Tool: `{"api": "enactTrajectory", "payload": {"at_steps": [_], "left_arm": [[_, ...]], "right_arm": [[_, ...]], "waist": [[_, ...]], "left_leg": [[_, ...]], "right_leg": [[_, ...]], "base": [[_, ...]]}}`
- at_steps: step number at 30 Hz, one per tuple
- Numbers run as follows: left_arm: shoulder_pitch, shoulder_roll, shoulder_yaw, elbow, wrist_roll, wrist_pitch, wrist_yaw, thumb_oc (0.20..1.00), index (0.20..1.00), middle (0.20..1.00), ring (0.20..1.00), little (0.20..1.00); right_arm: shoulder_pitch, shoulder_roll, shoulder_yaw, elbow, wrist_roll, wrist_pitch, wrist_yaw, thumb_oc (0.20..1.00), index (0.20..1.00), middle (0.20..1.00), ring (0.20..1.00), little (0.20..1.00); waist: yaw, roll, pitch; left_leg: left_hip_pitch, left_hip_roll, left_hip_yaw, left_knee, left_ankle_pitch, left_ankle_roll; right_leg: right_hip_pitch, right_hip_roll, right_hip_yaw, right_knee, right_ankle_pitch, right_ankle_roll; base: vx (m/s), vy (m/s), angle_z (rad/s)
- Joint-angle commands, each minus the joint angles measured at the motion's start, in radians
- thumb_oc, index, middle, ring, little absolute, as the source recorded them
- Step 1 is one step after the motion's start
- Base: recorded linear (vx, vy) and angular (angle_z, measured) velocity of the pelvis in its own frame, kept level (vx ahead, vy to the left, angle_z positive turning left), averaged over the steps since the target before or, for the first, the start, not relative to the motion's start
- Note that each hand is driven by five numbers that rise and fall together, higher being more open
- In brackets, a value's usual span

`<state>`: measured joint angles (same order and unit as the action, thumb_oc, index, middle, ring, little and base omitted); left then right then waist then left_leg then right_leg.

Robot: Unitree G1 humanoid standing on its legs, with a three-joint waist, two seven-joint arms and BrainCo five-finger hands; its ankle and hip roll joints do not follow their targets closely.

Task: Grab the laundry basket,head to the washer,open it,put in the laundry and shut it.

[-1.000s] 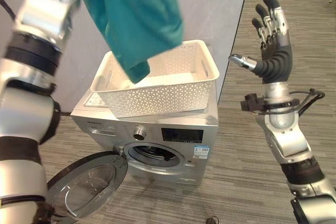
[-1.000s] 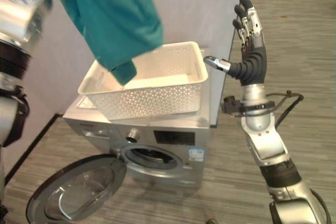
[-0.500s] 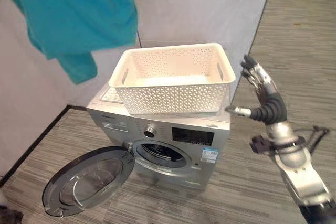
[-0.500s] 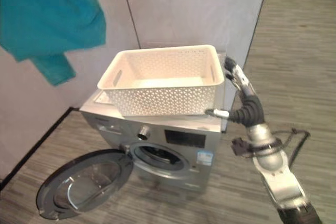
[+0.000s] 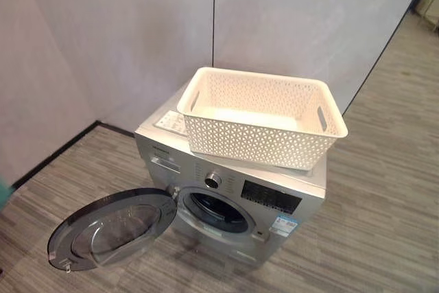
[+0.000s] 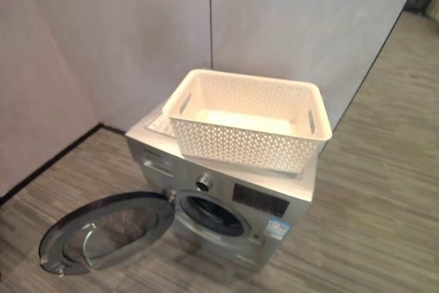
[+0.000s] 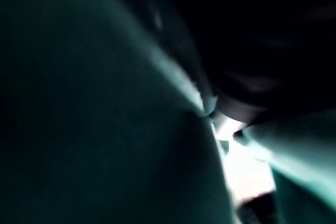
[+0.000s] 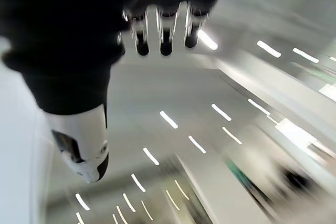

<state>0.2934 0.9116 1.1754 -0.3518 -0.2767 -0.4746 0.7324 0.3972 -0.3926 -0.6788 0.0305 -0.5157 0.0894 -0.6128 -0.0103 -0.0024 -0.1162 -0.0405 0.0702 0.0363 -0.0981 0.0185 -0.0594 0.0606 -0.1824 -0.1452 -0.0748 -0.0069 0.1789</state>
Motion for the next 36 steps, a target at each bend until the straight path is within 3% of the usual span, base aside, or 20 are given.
{"api": "enactTrajectory", "payload": {"at_steps": [1, 5, 7, 9, 13, 14, 15, 17, 22, 25, 29, 34, 36], "left_arm": [[-0.083, 0.052, -0.124, 0.108, -0.003, -0.017, -0.033, 0.2, 0.2, 0.2, 0.2, 0.2], [-0.085, -0.019, -0.138, 0.075, -0.015, -0.037, -0.032, 0.2, 0.2, 0.2, 0.2, 0.2], [-0.074, -0.106, -0.193, 0.043, -0.031, -0.045, -0.06, 0.2, 0.2, 0.2, 0.2, 0.2], [-0.072, -0.109, -0.192, 0.04, -0.032, -0.044, -0.064, 0.2, 0.2, 0.2, 0.2, 0.2], [-0.004, -0.293, -0.321, -0.008, -0.077, -0.029, -0.161, 0.2, 0.2, 0.2, 0.2, 0.2], [-0.004, -0.295, -0.32, -0.009, -0.078, -0.029, -0.162, 0.2, 0.2, 0.2, 0.2, 0.2], [0.035, -0.41, -0.418, -0.019, -0.185, -0.024, -0.25, 0.2, 0.2, 0.2, 0.2, 0.2], [0.053, -0.448, -0.451, -0.028, -0.227, -0.016, -0.29, 0.2, 0.2, 0.2, 0.2, 0.2], [0.126, -0.587, -0.708, -0.048, -0.494, 0.036, -0.481, 0.2, 0.2, 0.2, 0.2, 0.2], [0.143, -0.597, -0.87, -0.044, -0.597, 0.084, -0.573, 0.2, 0.2, 0.2, 0.2, 0.2], [0.109, -0.551, -1.07, -0.014, -0.64, 0.144, -0.635, 0.2, 0.2, 0.2, 0.2, 0.2], [0.042, -0.562, -1.245, 0.099, -0.627, 0.18, -0.642, 0.2, 0.2, 0.2, 0.2, 0.2], [0.037, -0.57, -1.257, 0.127, -0.625, 0.183, -0.639, 0.2, 0.2, 0.2, 0.2, 0.2]], "right_arm": [[-0.064, -0.016, 0.08, -0.012, 0.117, -0.036, -0.004, 1.0, 1.0, 1.0, 1.0, 1.0], [-0.073, -0.014, 0.194, 0.181, 0.179, -0.066, 0.018, 1.0, 1.0, 1.0, 1.0, 1.0], [-0.088, 0.039, 0.309, 0.331, 0.297, -0.106, 0.086, 1.0, 1.0, 1.0, 1.0, 1.0], [-0.092, 0.033, 0.312, 0.343, 0.303, -0.114, 0.084, 1.0, 1.0, 1.0, 1.0, 1.0], [-0.114, 0.102, 0.394, 0.478, 0.471, -0.156, 0.169, 1.0, 1.0, 1.0, 1.0, 1.0], [-0.114, 0.1, 0.394, 0.479, 0.471, -0.157, 0.169, 1.0, 1.0, 1.0, 1.0, 1.0], [-0.109, 0.12, 0.418, 0.551, 0.51, -0.152, 0.198, 1.0, 1.0, 1.0, 1.0, 1.0], [-0.115, 0.118, 0.419, 0.585, 0.532, -0.156, 0.2, 1.0, 1.0, 1.0, 1.0, 1.0], [-0.167, 0.125, 0.463, 0.769, 0.594, -0.152, 0.209, 1.0, 1.0, 1.0, 1.0, 1.0], [-0.209, 0.126, 0.508, 0.824, 0.625, -0.162, 0.211, 1.0, 1.0, 1.0, 1.0, 1.0], [-0.235, 0.128, 0.582, 0.813, 0.62, -0.173, 0.205, 1.0, 1.0, 1.0, 1.0, 1.0], [-0.308, 0.115, 0.693, 0.793, 0.63, -0.18, 0.198, 1.0, 1.0, 1.0, 1.0, 1.0], [-0.322, 0.112, 0.709, 0.789, 0.627, -0.179, 0.196, 1.0, 1.0, 1.0, 1.0, 1.0]], "waist": [[-0.023, 0.021, 0.026], [-0.015, 0.02, 0.038], [-0.006, 0.015, 0.051], [-0.007, 0.015, 0.052], [0.0, 0.011, 0.072], [0.0, 0.012, 0.072], [0.001, 0.006, 0.084], [0.004, 0.009, 0.087], [0.009, 0.007, 0.111], [0.009, 0.009, 0.123], [-0.003, 0.012, 0.138], [-0.011, 0.021, 0.147], [-0.011, 0.023, 0.148]], "left_leg": [[0.066, 0.089, -0.01, 0.011, -0.044, -0.006], [0.07, 0.089, -0.01, 0.011, -0.043, -0.009], [0.068, 0.09, -0.011, 0.011, -0.041, -0.014], [0.068, 0.09, -0.011, 0.011, -0.041, -0.014], [0.066, 0.089, -0.014, 0.011, -0.042, -0.017], [0.066, 0.089, -0.014, 0.011, -0.042, -0.017], [0.065, 0.089, -0.012, 0.011, -0.042, -0.017], [0.065, 0.089, -0.012, 0.011, -0.042, -0.016], [0.057, 0.087, -0.013, 0.011, -0.036, -0.011], [0.05, 0.087, -0.014, 0.011, -0.032, -0.012], [0.041, 0.092, -0.011, 0.011, -0.026, -0.015], [0.051, 0.122, 0.006, 0.011, -0.013, -0.025], [0.053, 0.13, 0.012, 0.011, -0.008, -0.027]], "right_leg": [[0.013, -0.014, 0.017, -0.012, -0.018, -0.005], [0.016, -0.014, 0.013, -0.012, -0.022, -0.007], [0.02, -0.014, 0.009, -0.012, -0.025, -0.014], [0.021, -0.014, 0.008, -0.012, -0.025, -0.015], [0.023, -0.014, 0.004, -0.012, -0.028, -0.021], [0.023, -0.013, 0.004, -0.012, -0.028, -0.021], [0.021, -0.014, 0.001, -0.012, -0.027, -0.023], [0.022, -0.014, 0.001, -0.012, -0.027, -0.023], [0.019, -0.016, -0.002, -0.012, -0.023, -0.023], [0.015, -0.015, -0.003, -0.012, -0.02, -0.021], [0.009, -0.01, 0.001, -0.012, -0.02, -0.02], [-0.002, 0.015, 0.035, -0.012, -0.031, -0.032], [-0.007, 0.021, 0.045, -0.012, -0.033, -0.035]], "base": [[-0.03, -0.012, 0.06], [-0.01, -0.003, -0.02], [0.0, 0.0, 0.0], [0.0, 0.0, 0.0], [0.0, -0.001, -0.01], [0.0, 0.0, 0.0], [0.0, 0.0, 0.0], [0.0, 0.0, 0.0], [-0.02, -0.002, 0.0], [-0.04, -0.014, 0.0], [-0.06, -0.031, 0.0], [-0.07, -0.065, -0.03], [-0.09, -0.05, -0.25]]}}
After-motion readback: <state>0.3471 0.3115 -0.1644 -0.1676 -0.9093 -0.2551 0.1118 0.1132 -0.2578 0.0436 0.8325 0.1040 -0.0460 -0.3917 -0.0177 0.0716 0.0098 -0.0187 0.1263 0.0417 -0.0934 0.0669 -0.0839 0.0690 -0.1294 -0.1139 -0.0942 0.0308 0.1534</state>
